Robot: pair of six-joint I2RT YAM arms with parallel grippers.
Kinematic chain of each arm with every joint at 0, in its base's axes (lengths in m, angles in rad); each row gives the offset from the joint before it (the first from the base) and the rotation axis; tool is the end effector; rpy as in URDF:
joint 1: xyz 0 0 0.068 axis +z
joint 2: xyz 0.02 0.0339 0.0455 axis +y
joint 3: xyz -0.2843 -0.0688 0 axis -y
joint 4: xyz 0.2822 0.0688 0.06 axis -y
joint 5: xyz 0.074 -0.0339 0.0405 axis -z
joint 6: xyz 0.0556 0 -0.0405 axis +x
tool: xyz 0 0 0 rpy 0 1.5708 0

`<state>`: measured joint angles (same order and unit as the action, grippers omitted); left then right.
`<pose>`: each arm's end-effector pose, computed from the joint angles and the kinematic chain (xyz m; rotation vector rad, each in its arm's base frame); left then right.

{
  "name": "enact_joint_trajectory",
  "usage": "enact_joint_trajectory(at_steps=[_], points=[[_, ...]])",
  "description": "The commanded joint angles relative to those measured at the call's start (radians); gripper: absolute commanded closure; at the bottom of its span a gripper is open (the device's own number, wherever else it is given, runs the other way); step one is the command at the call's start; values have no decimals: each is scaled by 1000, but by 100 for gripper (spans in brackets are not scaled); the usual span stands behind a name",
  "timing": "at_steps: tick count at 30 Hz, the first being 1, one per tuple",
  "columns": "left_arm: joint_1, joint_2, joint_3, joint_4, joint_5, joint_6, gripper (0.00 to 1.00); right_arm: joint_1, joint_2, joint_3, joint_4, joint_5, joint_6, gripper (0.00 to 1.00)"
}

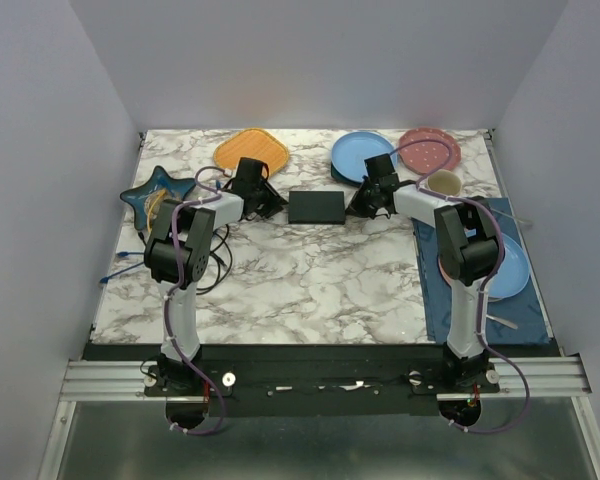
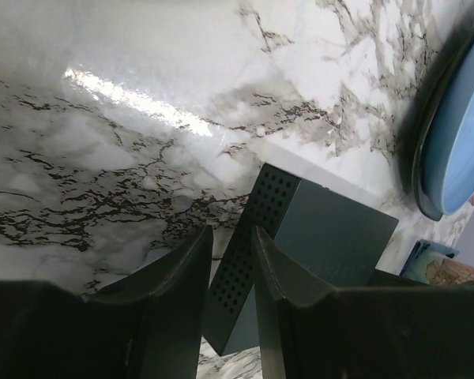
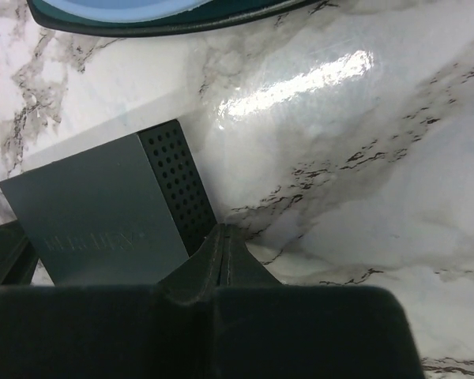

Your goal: Pull the plug from the switch port

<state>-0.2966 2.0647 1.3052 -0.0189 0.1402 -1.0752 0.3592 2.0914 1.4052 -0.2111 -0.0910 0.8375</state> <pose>0.4688 -0.1514 0.1224 -0.8797 2.3376 -0.7971 0.4649 0.1799 0.1266 0.5688 2.5056 0.6032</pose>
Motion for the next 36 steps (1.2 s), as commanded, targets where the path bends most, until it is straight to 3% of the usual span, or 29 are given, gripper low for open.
enact_joint_trajectory(at_steps=[1, 13, 29, 33, 36], points=[[-53, 26, -33, -32, 47, 8, 59, 20, -2, -5, -28, -55, -40, 99], [-119, -127, -256, 48, 49, -19, 59, 136, -90, -126, -30, -64, -69, 99], [-211, -455, -670, 65, -53, -55, 59, 300, -343, -514, 98, -27, 20, 99], [-211, -553, -661, 21, -132, -11, 57, 300, -408, -483, 70, 49, -15, 99], [-211, -651, -630, -73, -227, 49, 47, 300, -476, -469, 46, 138, -73, 99]])
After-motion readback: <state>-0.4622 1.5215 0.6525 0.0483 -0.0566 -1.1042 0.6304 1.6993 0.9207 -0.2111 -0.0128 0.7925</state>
